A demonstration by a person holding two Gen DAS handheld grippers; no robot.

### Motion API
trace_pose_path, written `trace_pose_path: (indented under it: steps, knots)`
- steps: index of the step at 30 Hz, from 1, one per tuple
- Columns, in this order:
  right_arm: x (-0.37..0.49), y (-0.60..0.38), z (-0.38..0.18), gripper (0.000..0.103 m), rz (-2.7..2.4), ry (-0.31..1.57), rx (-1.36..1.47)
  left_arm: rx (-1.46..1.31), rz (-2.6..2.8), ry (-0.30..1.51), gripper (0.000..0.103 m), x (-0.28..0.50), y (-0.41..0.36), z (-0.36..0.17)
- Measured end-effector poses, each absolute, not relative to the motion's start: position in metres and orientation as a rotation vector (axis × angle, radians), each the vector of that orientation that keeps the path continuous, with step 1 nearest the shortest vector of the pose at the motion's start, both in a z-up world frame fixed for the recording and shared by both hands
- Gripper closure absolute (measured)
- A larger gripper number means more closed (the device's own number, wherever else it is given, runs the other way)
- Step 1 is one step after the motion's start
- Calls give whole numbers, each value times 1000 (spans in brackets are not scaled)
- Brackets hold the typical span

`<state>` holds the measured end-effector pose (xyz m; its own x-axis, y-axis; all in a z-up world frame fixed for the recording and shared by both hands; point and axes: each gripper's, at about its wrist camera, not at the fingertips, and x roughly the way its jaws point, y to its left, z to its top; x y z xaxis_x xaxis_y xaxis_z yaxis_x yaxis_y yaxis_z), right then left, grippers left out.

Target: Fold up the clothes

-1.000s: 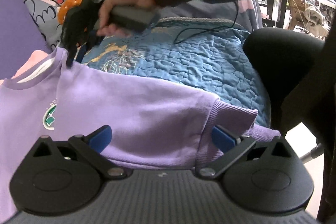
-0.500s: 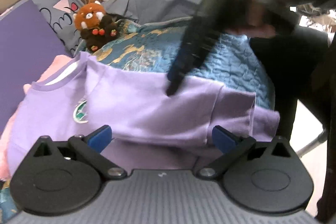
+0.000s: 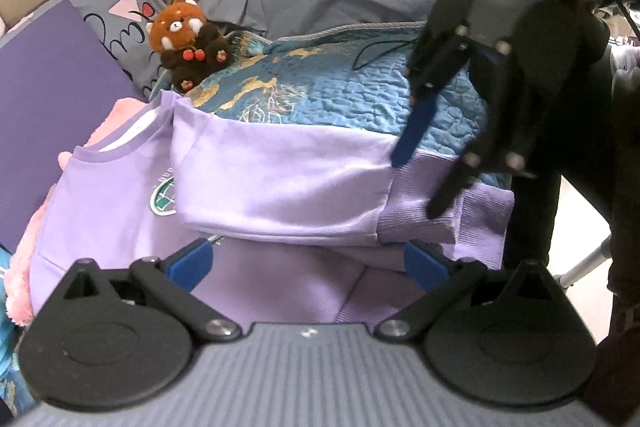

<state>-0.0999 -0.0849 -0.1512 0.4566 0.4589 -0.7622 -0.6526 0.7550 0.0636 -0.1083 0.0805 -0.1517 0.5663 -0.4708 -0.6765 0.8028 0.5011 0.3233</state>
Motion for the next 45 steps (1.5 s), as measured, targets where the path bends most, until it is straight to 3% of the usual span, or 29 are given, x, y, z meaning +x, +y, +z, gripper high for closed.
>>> trace_pose_path:
  steps: [11, 16, 18, 27, 32, 38, 40, 42, 45]
  knots:
    - [-114, -43, -178, 57, 788, 802, -650, 621, -768, 615, 0, -102, 91, -154]
    - [-111, -46, -175, 86, 760, 844, -585, 644, -737, 632, 0, -106, 96, -152]
    - [-110, -53, -166, 86, 741, 847, -507, 644, -731, 628, 0, -108, 98, -151]
    - [-102, -70, -130, 87, 777, 848, -184, 627, -686, 604, 0, -111, 107, -143]
    - [-95, -47, -176, 86, 712, 979, -310, 635, -691, 605, 0, -114, 108, -142]
    - [-92, -54, -152, 73, 723, 953, -234, 630, -688, 611, 0, -114, 114, -143]
    - [-85, -64, -135, 58, 671, 881, -169, 613, -677, 609, 0, -112, 119, -139]
    - [-74, -71, -128, 57, 599, 835, -161, 607, -661, 602, 0, -109, 127, -133]
    - [-51, -65, -154, 61, 552, 917, -229, 621, -632, 592, 0, -103, 141, -123]
